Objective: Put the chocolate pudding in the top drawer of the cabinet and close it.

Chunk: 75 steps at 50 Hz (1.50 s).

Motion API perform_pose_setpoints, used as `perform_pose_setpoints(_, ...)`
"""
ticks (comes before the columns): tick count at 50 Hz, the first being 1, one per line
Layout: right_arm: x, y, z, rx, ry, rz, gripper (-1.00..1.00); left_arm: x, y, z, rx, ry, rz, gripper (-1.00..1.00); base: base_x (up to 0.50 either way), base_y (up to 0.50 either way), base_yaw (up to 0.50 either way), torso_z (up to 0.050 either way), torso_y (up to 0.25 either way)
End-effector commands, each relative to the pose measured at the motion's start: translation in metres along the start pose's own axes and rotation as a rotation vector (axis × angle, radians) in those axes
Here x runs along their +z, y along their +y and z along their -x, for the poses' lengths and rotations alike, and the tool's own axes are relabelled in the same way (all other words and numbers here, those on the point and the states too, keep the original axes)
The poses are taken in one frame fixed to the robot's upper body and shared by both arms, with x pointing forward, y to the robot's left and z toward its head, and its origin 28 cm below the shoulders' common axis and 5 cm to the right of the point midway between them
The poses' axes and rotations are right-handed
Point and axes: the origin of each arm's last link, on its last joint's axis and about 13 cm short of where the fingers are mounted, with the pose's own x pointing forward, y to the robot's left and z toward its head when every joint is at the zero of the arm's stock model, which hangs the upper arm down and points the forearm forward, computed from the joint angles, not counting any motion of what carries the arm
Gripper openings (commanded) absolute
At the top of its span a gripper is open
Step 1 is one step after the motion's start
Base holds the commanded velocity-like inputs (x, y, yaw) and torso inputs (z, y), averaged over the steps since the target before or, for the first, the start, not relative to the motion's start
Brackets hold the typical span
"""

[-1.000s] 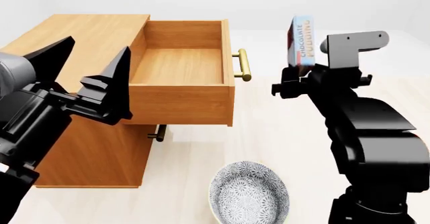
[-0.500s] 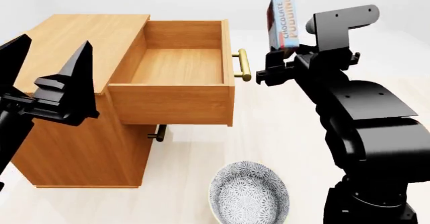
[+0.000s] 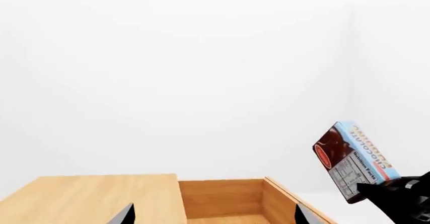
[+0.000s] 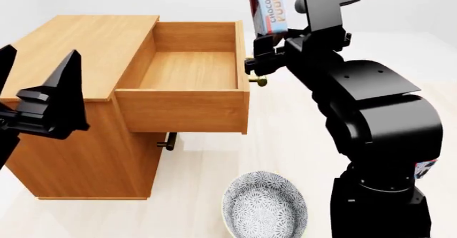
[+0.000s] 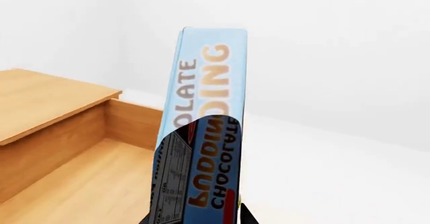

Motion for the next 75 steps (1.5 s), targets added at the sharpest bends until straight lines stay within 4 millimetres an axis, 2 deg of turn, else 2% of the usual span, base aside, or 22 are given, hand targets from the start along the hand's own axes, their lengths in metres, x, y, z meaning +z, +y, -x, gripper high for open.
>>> perform_pose_setpoints(1,0.012,0.011,-0.009,0.067,-0.011,0.003,-1.0,0.001,0.004,0.004,0.007,0.005,0.008,1.0,0.0,0.0,0.0,0.0,0.0)
perform_pose_setpoints(13,0.015,0.026,-0.022,0.138,0.003,0.013,-1.0,-0.009,0.01,0.0,0.013,0.016,0.016,1.0,0.0,0.0,0.0,0.0,0.0)
perform_pose_setpoints(23,0.016,0.03,-0.032,0.177,0.021,0.016,-1.0,-0.018,0.013,-0.002,0.01,0.027,0.028,1.0,0.0,0.0,0.0,0.0,0.0)
perform_pose_setpoints(32,0.014,0.029,-0.037,0.204,0.056,0.012,-1.0,-0.014,0.018,0.007,0.013,0.039,0.044,1.0,0.0,0.0,0.0,0.0,0.001)
perform_pose_setpoints(67,0.016,0.03,-0.033,0.367,0.17,-0.101,-1.0,-0.045,0.023,-0.01,-0.006,0.082,0.084,1.0,0.0,0.0,0.0,0.0,0.0)
perform_pose_setpoints(68,0.015,0.031,-0.037,0.367,0.172,-0.103,-1.0,-0.045,0.023,-0.009,-0.007,0.082,0.085,1.0,0.0,0.0,0.0,0.0,0.0)
perform_pose_setpoints(71,0.016,0.036,-0.071,0.366,0.175,-0.107,-1.0,-0.043,0.023,-0.007,-0.008,0.083,0.086,1.0,0.0,0.0,0.0,0.0,0.0)
perform_pose_setpoints(75,0.021,0.038,-0.081,0.364,0.184,-0.111,-1.0,-0.042,0.023,-0.005,-0.008,0.084,0.087,1.0,0.0,0.0,0.0,0.0,0.0)
